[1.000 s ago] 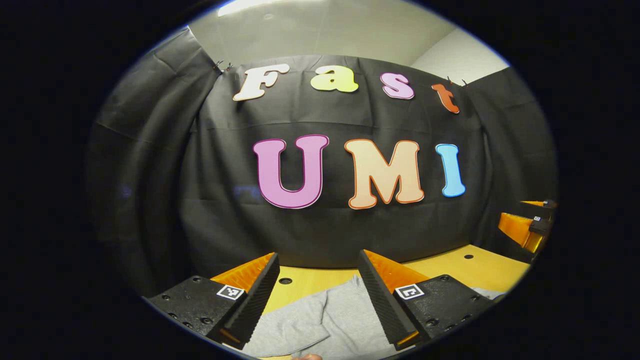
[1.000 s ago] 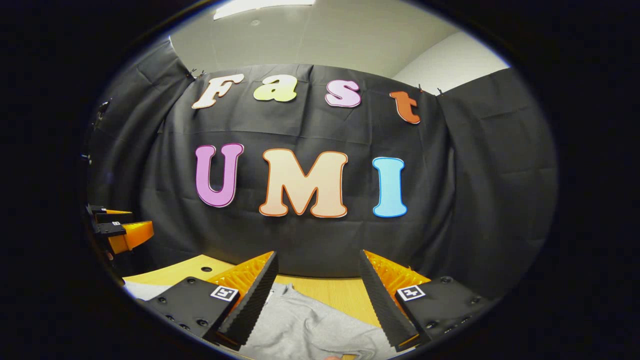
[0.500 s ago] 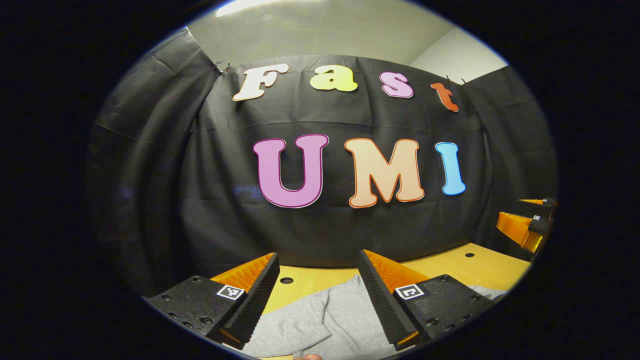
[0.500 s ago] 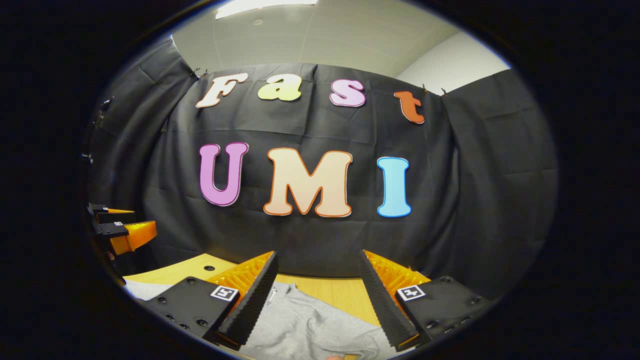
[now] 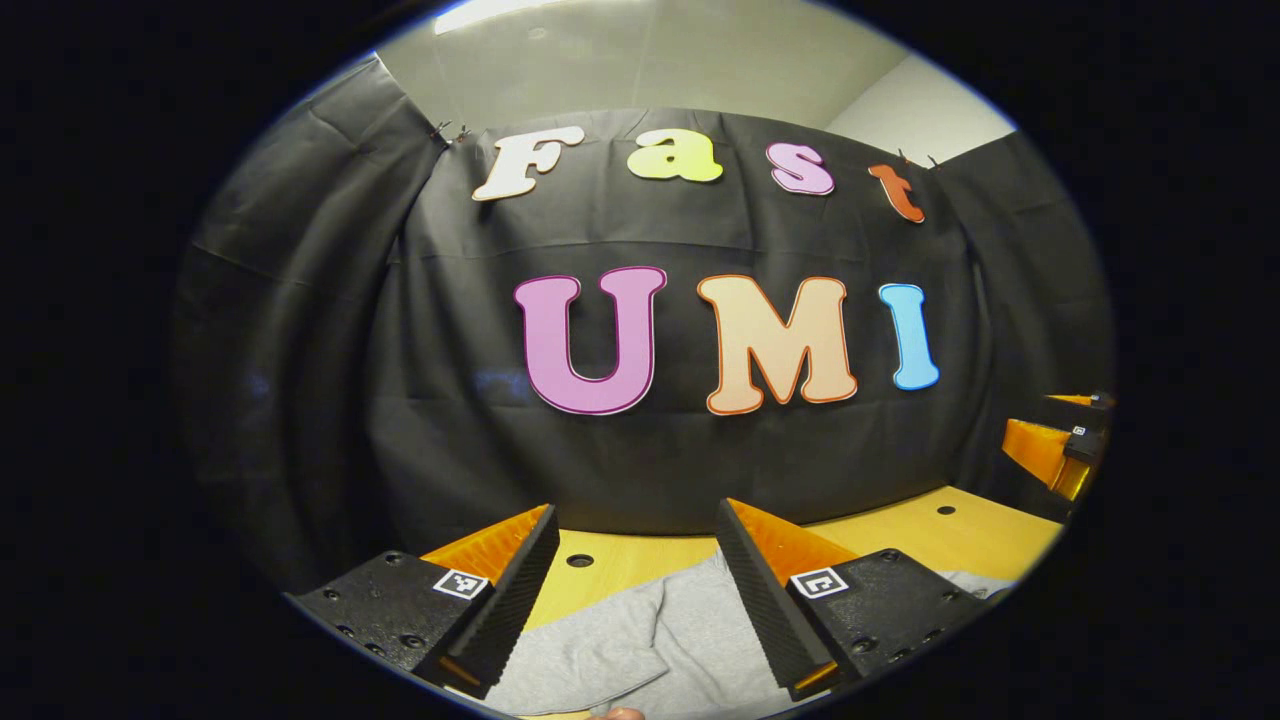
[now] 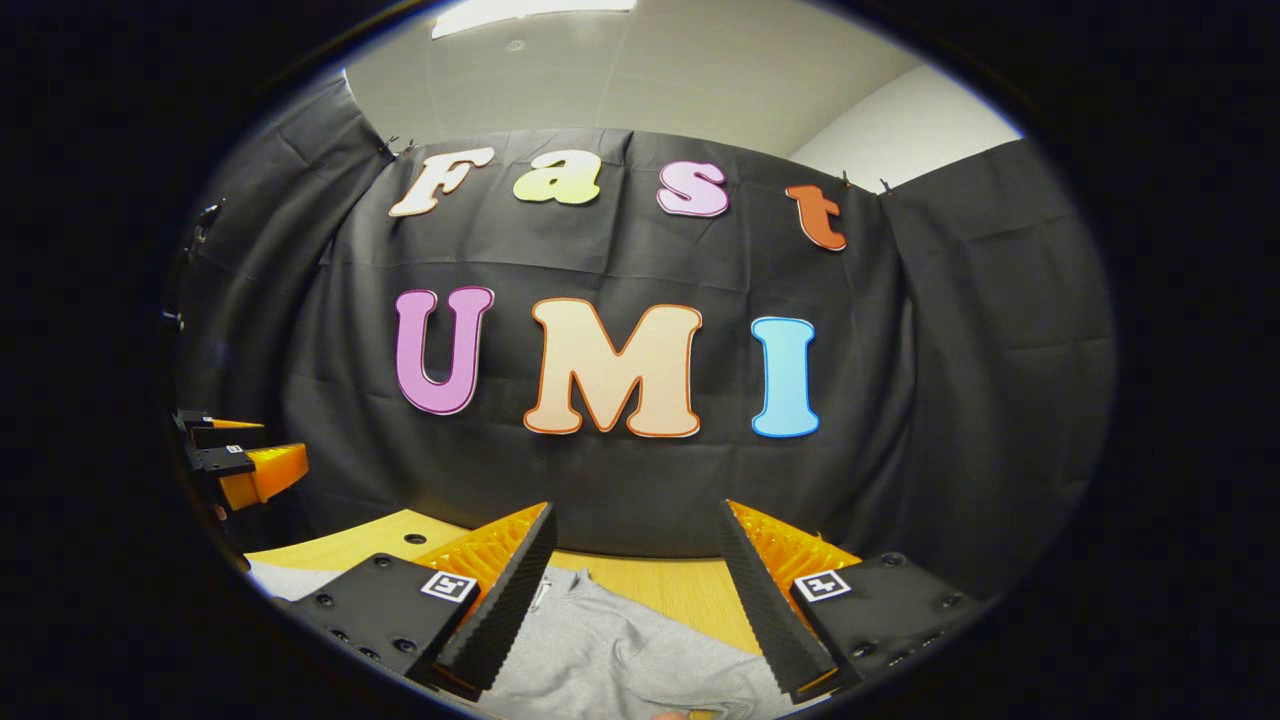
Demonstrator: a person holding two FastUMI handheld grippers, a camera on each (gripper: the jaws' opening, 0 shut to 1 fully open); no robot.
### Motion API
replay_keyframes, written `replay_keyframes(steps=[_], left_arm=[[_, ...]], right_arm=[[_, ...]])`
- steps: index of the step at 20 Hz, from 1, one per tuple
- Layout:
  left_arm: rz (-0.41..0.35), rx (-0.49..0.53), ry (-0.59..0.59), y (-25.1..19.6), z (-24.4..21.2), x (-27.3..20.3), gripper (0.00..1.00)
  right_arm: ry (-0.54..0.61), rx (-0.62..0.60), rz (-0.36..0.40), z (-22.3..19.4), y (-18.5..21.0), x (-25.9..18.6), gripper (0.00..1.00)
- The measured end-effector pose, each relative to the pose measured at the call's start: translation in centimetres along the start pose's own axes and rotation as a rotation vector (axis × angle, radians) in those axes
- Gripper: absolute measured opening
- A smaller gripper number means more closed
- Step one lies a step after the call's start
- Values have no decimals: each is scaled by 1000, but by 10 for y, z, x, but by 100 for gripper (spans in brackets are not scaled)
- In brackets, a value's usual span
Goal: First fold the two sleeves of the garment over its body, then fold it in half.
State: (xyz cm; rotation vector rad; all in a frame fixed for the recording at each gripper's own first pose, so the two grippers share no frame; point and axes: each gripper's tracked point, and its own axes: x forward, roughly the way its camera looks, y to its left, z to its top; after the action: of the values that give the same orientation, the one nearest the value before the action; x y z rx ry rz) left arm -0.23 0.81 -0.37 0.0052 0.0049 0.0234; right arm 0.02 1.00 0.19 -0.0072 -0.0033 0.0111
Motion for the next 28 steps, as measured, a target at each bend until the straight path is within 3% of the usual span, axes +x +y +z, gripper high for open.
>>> replay_keyframes(steps=[13,18,22,24,28], left_arm=[[-6,4,-2,-9,-1,3,93],[-43,-2,3,-25,-5,10,93],[-112,-6,11,-57,-9,20,93],[-131,-3,14,-67,-10,22,93],[-164,-2,22,-83,-13,26,93]], right_arm=[[21,-17,-20,-7,-24,1,99],[99,-47,-99,-31,-81,-2,99],[215,-97,-221,-69,-162,-22,99],[255,-100,-237,-82,-178,-30,96],[348,-99,-263,-114,-207,-52,99]])
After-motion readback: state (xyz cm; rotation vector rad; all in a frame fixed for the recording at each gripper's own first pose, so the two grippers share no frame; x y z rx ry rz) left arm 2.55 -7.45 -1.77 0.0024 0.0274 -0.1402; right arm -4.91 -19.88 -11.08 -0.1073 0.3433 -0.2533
